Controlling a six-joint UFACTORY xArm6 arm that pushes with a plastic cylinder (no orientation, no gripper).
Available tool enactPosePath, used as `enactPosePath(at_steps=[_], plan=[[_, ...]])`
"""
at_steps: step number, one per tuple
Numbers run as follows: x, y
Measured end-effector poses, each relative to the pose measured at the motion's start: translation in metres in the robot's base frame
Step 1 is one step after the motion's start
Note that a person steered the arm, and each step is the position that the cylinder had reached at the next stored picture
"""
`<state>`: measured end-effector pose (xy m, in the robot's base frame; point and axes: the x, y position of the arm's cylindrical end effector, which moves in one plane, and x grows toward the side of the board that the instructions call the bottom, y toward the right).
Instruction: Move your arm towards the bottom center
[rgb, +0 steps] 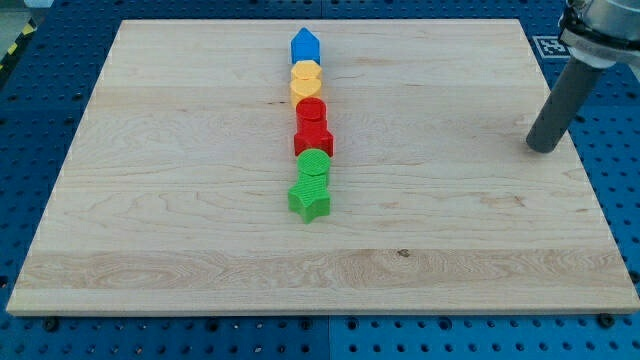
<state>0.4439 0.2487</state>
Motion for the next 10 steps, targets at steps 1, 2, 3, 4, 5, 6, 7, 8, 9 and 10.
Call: enactPosePath(at_steps=[1, 2, 3, 4, 5, 6, 7, 8, 9, 10], plan=[[0.028, -0.013], [0.057, -0.016], [0.083, -0.017], [0.106, -0.017], [0.126, -0.018], [0.146, -0.025], [0.154, -0.054], [0.154, -0.105], [0.154, -0.153], [0.154, -0.202]])
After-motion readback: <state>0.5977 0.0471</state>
